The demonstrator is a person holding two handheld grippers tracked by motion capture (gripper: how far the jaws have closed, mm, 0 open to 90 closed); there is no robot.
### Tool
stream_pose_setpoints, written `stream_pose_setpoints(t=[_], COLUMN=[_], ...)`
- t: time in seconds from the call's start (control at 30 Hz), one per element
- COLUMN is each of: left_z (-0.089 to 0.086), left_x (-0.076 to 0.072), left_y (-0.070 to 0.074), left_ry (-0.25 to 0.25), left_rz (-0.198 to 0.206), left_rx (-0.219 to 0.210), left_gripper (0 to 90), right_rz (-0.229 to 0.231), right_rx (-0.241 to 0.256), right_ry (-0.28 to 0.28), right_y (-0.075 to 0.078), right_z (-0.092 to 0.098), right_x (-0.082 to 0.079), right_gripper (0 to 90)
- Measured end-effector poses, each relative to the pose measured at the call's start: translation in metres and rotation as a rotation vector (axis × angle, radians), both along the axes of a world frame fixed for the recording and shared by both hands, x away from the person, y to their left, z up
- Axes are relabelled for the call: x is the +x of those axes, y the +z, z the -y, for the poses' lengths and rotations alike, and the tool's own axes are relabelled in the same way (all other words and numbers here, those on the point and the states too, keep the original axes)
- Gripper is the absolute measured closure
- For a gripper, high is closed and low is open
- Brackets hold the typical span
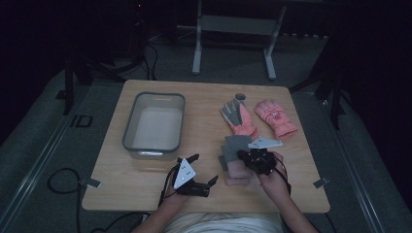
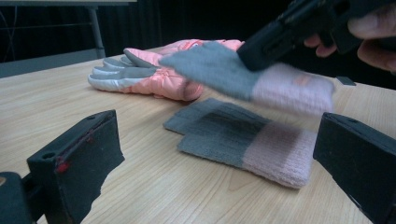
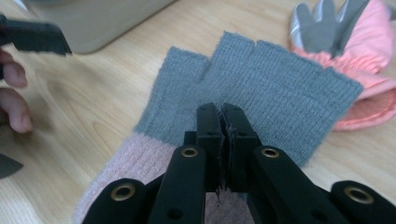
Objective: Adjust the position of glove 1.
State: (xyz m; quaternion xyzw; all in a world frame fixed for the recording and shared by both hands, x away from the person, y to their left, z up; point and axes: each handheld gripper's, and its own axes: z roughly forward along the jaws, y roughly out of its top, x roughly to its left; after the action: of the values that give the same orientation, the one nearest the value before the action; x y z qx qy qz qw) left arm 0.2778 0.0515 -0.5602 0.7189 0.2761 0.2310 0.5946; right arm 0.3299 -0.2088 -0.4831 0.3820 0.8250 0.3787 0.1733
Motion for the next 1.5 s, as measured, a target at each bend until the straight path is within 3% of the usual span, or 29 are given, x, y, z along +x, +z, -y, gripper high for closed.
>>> stream_pose_setpoints(t=[0.47,0.63,1.03,1.13,1.23,1.33,1.37,1.4,1.5], left_z=[0.001,0.000,0.001,0.001,0.006,0.013,0.020,0.024,0.035], left_x=[0.000,0.000,0.000,-0.001,-0.002,-0.004,-0.005,-0.005,-0.004], left_y=[0.000,0.000,0.000,0.000,0.002,0.006,0.010,0.011,0.016], left_ry=[-0.001,-0.001,0.000,-0.014,-0.025,-0.035,-0.072,-0.086,-0.129], left_rz=[0.000,-0.002,0.000,0.029,0.048,0.076,0.060,0.057,-0.005], left_rx=[0.000,-0.002,0.001,0.010,0.065,0.092,0.145,0.157,0.208], left_gripper=[0.5,0.5,0.5,0.5,0.7,3.9,3.9,4.0,4.5], right_rz=[-0.094,-0.106,-0.108,-0.108,-0.087,-0.058,-0.045,-0.027,-0.006], right_rx=[-0.020,-0.029,-0.035,-0.021,0.004,0.020,0.029,0.050,0.056], right_ry=[0.005,-0.018,-0.010,-0.010,-0.008,-0.011,-0.015,-0.031,-0.036], right_y=[-0.032,-0.039,-0.050,-0.047,-0.038,-0.030,-0.026,-0.019,-0.014], right_z=[-0.002,-0.002,-0.004,-0.002,0.002,0.008,0.012,0.023,0.036], right_x=[0.001,0.004,0.005,0.005,0.003,0.003,0.003,0.007,0.015], right_gripper=[86.7,86.6,85.2,83.7,79.7,73.2,69.9,67.0,61.4])
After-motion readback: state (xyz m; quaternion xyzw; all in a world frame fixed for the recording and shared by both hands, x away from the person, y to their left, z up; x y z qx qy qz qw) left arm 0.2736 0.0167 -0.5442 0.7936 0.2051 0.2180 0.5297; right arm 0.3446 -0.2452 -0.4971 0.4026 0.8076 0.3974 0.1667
